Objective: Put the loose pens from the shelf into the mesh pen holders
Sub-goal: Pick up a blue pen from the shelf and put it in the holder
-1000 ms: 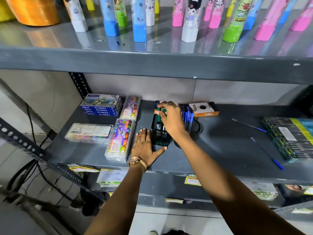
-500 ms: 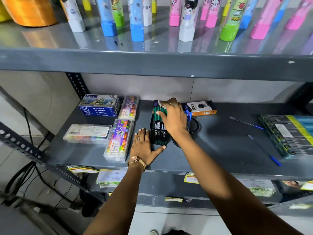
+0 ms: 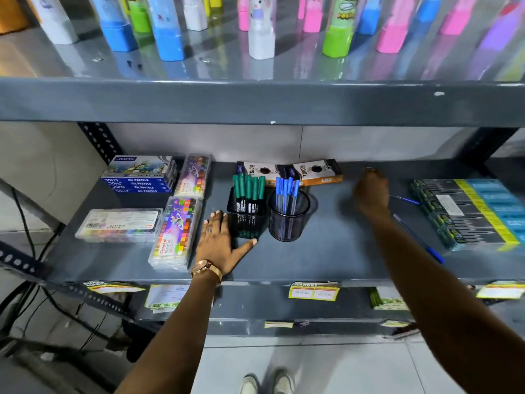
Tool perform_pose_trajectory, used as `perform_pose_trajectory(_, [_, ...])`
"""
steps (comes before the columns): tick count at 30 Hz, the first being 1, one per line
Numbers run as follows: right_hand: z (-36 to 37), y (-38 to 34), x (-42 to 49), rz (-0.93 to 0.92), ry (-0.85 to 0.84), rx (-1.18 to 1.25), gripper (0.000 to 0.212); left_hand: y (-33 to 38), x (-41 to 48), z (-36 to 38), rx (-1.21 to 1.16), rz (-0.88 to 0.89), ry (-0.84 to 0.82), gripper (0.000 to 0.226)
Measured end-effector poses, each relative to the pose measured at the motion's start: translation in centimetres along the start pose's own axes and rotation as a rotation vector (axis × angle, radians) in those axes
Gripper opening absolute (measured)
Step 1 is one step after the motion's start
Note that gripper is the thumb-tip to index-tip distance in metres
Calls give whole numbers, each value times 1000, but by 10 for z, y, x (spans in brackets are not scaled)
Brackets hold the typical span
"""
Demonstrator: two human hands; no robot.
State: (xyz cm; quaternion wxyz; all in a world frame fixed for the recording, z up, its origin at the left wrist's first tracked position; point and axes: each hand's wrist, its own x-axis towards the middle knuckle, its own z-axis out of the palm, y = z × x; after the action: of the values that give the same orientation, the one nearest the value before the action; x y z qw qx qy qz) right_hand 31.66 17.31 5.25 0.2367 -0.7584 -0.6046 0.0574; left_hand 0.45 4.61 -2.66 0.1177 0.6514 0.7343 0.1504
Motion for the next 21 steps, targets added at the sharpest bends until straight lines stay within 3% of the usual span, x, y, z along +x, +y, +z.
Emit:
perform_pose_trajectory(6, [-8, 94, 26, 161, -84, -378, 34, 2, 0, 0, 16, -20, 0, 107])
perform_pose_trajectory(9, [-10, 109, 23, 197, -144, -457, 45, 4, 0, 0, 21, -26, 4, 105])
perform_pose_trajectory(13, [-8, 111, 25, 201, -127, -499, 43, 5, -2, 0, 30, -33, 7, 105])
perform_pose_trajectory(18, [-7, 100, 26, 82, -9, -276, 23, 4, 0, 0, 42, -34, -11, 106])
perform_pose_trajectory(21, [-28, 74, 21, 12, 105, 58, 20, 2, 0, 1, 42, -36, -21, 108])
